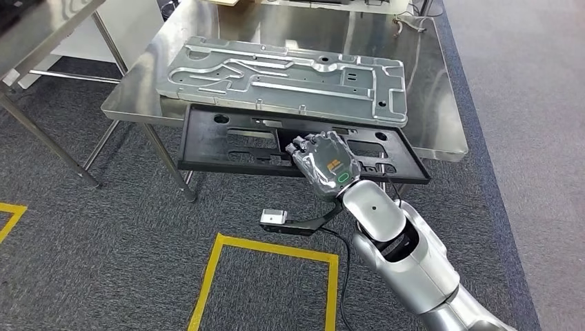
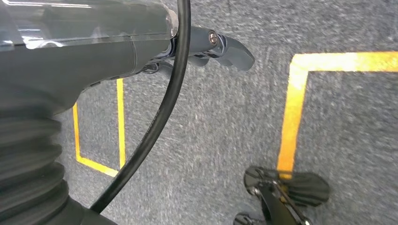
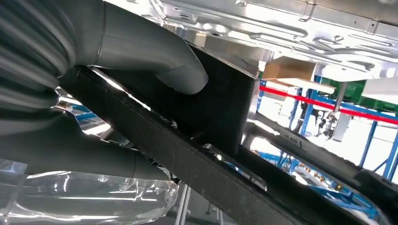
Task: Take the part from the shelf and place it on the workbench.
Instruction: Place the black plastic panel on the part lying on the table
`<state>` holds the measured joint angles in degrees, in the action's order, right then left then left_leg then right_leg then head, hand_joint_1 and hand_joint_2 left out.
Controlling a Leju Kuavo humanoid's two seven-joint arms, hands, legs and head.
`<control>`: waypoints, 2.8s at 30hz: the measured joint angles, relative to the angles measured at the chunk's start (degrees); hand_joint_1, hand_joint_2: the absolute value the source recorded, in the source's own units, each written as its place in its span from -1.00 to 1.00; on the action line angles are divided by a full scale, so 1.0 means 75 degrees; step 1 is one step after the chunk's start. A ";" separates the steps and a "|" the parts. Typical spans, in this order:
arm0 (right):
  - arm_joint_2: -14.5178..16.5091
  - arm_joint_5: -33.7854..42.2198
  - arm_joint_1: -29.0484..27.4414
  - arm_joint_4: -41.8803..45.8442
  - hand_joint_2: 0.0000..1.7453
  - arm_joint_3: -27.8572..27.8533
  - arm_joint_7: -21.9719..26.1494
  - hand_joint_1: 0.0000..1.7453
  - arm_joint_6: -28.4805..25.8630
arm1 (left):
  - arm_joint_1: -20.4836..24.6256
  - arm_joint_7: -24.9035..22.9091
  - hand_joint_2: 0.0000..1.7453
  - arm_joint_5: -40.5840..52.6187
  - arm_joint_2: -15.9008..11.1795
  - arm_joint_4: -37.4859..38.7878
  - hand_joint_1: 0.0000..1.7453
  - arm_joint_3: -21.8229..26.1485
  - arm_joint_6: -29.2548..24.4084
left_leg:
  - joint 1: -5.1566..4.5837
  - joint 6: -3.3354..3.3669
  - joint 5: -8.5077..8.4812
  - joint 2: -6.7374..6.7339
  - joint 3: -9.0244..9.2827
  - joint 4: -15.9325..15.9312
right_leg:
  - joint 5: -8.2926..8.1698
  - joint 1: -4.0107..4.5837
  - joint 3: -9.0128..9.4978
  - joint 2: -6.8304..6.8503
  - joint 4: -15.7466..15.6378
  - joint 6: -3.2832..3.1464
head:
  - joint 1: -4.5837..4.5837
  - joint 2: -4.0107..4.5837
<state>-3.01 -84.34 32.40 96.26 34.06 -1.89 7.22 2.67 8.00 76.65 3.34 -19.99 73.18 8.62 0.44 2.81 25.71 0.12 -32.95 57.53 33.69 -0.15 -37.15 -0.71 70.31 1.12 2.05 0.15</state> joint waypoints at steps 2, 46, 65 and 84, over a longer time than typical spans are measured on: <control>0.0017 -0.0001 0.0007 -0.0047 1.00 0.0005 0.0001 1.00 0.0011 | -0.0012 0.0010 1.00 0.0007 0.0001 0.0009 -1.00 0.0001 0.0017 | 0.0030 -0.0029 0.0116 0.0008 0.0134 0.0003 | 0.0030 -0.0091 -0.0449 0.0019 0.0392 0.0100 | 0.0000 0.0000; 0.0684 0.0174 0.1425 -0.1184 1.00 0.0619 0.0077 1.00 0.0503 | 0.0085 0.0251 1.00 0.0180 -0.0098 0.0153 -1.00 -0.0003 0.0064 | 0.0094 -0.0536 0.0960 0.0006 -0.0600 0.1798 | -0.1059 -0.0034 0.0331 0.0070 -0.1579 -0.0460 | 0.0003 0.0000; 0.0635 0.0345 0.1448 -0.1793 1.00 0.0706 0.0094 1.00 0.0529 | 0.0077 0.0171 1.00 0.0100 0.0012 0.0153 -1.00 0.0131 0.0090 | 0.0014 -0.0100 0.0121 0.0035 0.0097 0.0101 | -0.0308 -0.0029 -0.0510 0.0053 -0.0056 -0.0020 | 0.0003 0.0000; 0.0814 0.0281 0.1516 -0.3030 1.00 0.0614 0.0162 1.00 0.0441 | 0.0080 0.0129 1.00 0.0094 0.0090 0.0153 -1.00 0.0160 0.0130 | 0.0087 -0.0516 -0.0597 -0.0024 -0.0855 0.0263 | -0.0343 -0.0004 0.1264 0.0014 -0.1680 -0.0266 | 0.0002 0.0000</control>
<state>3.09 -82.23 43.77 73.54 38.67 -0.67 10.53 3.27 8.97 77.36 4.02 -18.84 74.38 9.59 1.09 -1.06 21.23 -0.06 -39.36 59.51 31.12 -0.18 -27.67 -0.61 57.71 -0.88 2.07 0.15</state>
